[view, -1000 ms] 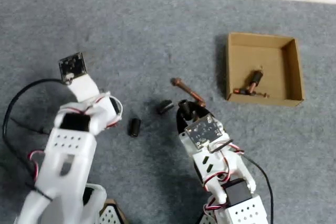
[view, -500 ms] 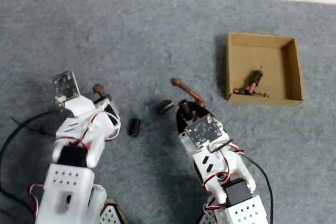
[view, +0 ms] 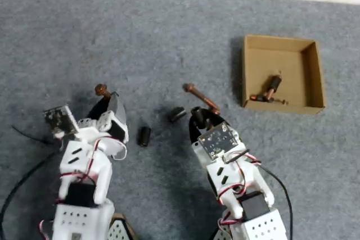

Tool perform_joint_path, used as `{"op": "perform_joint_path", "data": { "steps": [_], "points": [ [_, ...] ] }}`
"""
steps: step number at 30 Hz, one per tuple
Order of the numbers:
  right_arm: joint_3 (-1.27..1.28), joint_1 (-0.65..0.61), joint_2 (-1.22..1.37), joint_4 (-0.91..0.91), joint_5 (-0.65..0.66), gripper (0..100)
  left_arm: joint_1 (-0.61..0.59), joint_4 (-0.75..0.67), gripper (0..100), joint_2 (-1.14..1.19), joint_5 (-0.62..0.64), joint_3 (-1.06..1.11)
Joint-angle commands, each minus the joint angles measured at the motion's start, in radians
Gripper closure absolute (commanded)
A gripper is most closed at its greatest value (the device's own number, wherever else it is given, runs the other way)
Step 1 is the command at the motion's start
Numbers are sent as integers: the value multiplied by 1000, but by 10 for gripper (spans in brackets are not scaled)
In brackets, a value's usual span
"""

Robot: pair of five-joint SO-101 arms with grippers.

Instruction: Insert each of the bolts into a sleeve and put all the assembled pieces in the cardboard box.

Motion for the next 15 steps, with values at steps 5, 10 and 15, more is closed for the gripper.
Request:
{"op": "perform_joint_path", "data": {
  "steps": [5, 10, 15],
  "points": [
    [104, 12, 5, -5, 14, 992, -15, -31, 993, -76, -5, 18],
    [104, 12, 5, -5, 14, 992, -10, -31, 993, -76, -5, 18],
    [104, 7, -1, -38, 9, 992, -7, -43, 993, -76, 0, 15]
  ]
}}
